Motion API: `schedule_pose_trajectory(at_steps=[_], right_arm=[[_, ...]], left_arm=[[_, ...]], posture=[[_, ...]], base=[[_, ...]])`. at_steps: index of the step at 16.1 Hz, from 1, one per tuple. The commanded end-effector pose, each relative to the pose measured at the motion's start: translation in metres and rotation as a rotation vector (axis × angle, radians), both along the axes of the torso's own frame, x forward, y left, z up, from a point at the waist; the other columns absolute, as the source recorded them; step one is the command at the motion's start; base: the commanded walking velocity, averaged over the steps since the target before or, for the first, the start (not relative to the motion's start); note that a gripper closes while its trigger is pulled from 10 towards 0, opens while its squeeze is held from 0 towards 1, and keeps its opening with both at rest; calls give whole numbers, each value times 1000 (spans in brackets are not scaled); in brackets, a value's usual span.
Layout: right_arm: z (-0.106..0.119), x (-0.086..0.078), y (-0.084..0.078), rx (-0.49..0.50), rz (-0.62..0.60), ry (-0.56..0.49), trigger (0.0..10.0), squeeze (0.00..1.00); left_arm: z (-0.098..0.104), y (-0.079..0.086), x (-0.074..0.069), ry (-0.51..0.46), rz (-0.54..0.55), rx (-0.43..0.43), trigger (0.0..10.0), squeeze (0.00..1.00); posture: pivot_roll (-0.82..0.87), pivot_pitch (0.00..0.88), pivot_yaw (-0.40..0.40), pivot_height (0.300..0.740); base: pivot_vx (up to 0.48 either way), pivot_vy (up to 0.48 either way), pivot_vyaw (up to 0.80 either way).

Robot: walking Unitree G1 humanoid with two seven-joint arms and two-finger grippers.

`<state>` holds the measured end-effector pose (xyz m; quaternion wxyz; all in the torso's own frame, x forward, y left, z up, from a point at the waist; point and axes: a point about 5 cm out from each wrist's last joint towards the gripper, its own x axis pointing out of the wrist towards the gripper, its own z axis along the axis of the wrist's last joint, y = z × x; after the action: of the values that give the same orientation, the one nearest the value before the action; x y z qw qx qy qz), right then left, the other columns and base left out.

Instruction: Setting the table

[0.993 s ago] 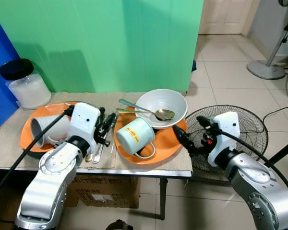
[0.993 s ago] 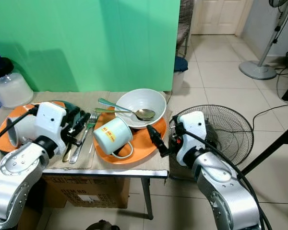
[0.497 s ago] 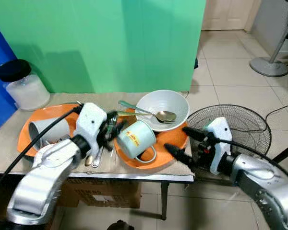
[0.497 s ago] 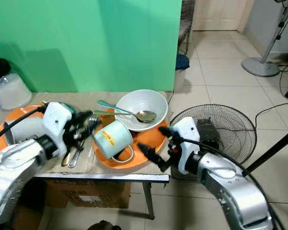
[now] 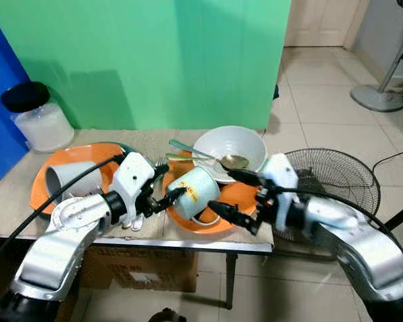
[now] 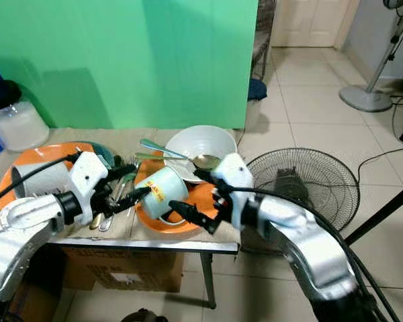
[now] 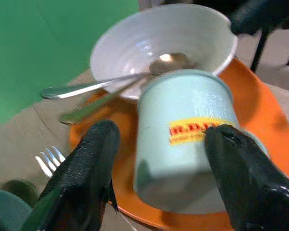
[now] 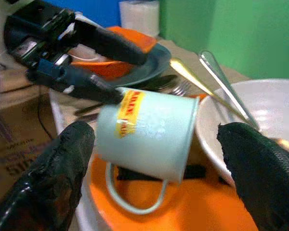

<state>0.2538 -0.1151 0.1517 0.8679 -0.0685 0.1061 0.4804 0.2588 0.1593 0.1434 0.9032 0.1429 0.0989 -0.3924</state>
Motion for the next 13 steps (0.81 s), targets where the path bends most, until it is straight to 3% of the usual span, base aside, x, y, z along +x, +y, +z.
schedule_pose_trajectory(at_steps=[1,6,10,11,12,13], right_arm=[[0,7,2,-28,-10,-28,10000,1000],[8,18,16,21,33,-60,10000,1000],[8,20,19,29,43,-65,10000,1000],[7,21,19,31,40,-61,10000,671],[6,24,20,39,29,-49,10000,0],[4,29,21,56,-2,-29,10000,0]], left_arm=[[-5,-1,1,11,-29,32,10000,1000],[-17,-2,1,51,-105,84,10000,1000],[-19,4,-10,82,-144,97,10000,1000],[-21,3,-12,91,-150,95,10000,1000],[-23,3,-16,99,-158,92,10000,1000],[-25,2,-18,100,-162,91,10000,1000]], posture=[[58,0,67,740],[60,0,70,740],[56,0,72,740],[56,0,72,740],[55,0,72,740],[57,0,68,740]], base=[[0,0,0],[0,0,0],[0,0,0],[0,0,0],[0,0,0],[0,0,0]])
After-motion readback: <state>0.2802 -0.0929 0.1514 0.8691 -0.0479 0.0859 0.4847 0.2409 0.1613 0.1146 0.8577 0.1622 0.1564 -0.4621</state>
